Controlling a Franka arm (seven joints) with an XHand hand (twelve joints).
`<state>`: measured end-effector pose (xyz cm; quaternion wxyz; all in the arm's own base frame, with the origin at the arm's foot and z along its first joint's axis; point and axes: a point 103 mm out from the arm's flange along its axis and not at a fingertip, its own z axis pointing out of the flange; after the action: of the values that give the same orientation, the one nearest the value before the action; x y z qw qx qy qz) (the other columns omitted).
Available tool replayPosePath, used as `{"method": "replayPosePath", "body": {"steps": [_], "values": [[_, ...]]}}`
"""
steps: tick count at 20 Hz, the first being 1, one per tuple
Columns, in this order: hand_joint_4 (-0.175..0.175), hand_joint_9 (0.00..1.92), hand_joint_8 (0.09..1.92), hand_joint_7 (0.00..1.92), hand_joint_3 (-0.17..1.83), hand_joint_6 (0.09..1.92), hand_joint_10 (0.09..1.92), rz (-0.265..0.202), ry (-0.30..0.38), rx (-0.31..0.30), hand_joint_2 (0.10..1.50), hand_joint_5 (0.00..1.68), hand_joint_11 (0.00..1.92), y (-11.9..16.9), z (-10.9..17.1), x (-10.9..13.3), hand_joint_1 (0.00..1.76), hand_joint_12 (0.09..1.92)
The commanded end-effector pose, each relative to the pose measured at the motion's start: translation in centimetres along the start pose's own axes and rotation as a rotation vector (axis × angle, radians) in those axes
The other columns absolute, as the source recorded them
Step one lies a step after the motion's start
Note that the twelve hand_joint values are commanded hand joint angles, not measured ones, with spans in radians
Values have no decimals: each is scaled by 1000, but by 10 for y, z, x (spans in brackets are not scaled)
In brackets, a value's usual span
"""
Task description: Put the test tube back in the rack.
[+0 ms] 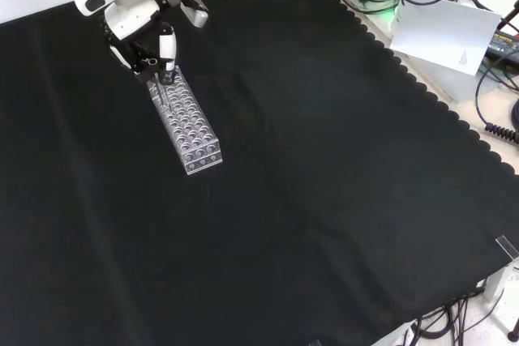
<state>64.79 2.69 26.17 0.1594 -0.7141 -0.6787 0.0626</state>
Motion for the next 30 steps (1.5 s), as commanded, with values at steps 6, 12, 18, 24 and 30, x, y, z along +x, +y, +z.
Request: {"method": "replayPosePath", "body": {"steps": [6, 12, 18, 24, 30], "values": [[-175, 1822, 140, 1911, 624, 87, 147, -13, 22, 30, 605, 1578, 1454, -13, 17, 11, 1243, 707], [-175, 1822, 139, 1911, 624, 87, 147, -15, 28, 35, 605, 1578, 1454, -14, 20, 11, 1243, 707], [-175, 1822, 139, 1911, 624, 87, 147, -17, 33, 39, 605, 1578, 1454, -14, 22, 13, 1243, 707], [-175, 1822, 138, 1911, 624, 87, 146, -16, 32, 48, 605, 1578, 1454, -15, 26, 16, 1243, 707], [-175, 1822, 137, 1912, 625, 87, 146, -13, 37, 58, 605, 1579, 1454, -16, 34, 17, 1244, 708]]}}
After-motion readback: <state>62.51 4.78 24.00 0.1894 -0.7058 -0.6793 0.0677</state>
